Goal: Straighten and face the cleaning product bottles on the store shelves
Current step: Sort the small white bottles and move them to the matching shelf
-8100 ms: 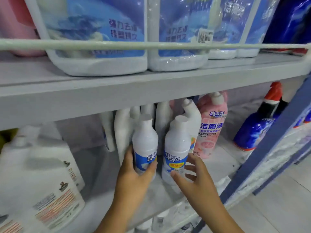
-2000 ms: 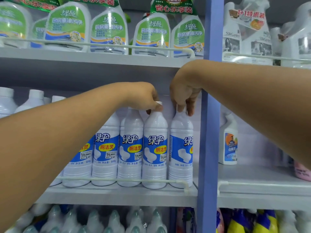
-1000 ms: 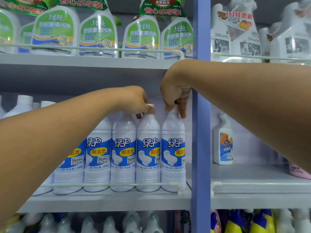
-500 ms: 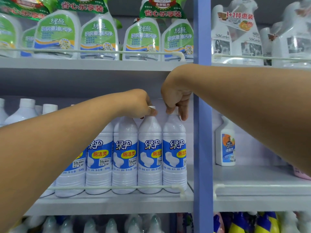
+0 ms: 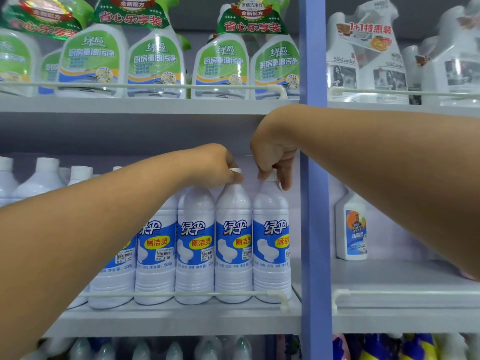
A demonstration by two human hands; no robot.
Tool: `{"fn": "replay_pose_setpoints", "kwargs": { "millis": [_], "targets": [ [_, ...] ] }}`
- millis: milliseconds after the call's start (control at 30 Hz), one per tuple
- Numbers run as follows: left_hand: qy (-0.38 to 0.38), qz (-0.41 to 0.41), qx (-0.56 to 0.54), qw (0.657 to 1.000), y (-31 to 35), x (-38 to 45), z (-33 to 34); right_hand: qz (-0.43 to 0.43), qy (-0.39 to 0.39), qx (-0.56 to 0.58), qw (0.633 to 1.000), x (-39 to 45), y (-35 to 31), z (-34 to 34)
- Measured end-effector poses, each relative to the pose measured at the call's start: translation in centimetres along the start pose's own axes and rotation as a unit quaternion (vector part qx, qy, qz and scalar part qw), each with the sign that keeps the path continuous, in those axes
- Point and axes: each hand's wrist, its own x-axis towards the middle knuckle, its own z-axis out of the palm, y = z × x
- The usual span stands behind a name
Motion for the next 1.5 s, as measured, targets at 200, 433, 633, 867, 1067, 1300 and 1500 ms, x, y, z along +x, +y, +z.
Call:
{"fn": "replay_pose_setpoints", "kwargs": {
  "millis": [200,433,633,867,1067,1300,1500],
  "targets": [
    [0.038,0.008,-0.028,0.999,-0.9,-1.1,-0.8,-0.028,0.035,0.012,0.999,0.3,0.2,0.1],
    [0.05,-0.02,-0.025,0.998,-5.2,-3.1,-2.1,-0.139,0.15,0.022,0.979,-0.7,-1.6,-0.2],
    [0.049,-0.02,-0.064,0.997,-6.1,-3.1,-1.6,-0.152,0.099,0.041,0.983,-0.5,-3.4,0.8],
    [0.051,-0.03,-0.08,0.995,-6.3,-2.8,-1.4,-0.141,0.112,0.047,0.983,-0.4,-2.9,0.9],
    [0.058,-0.027,-0.07,0.995,-6.6,-2.9,-1.3,-0.122,0.116,0.016,0.986,-0.7,-2.6,0.8],
    [0.077,-0.05,-0.047,0.995,-9.5,-4.1,-2.6,-0.043,0.073,0.071,0.994,-0.2,0.3,-0.4],
    [0.088,-0.046,-0.014,0.995,-9.5,-4.0,-2.4,-0.007,0.035,0.019,0.999,0.2,0.2,0.7]
  ]
}}
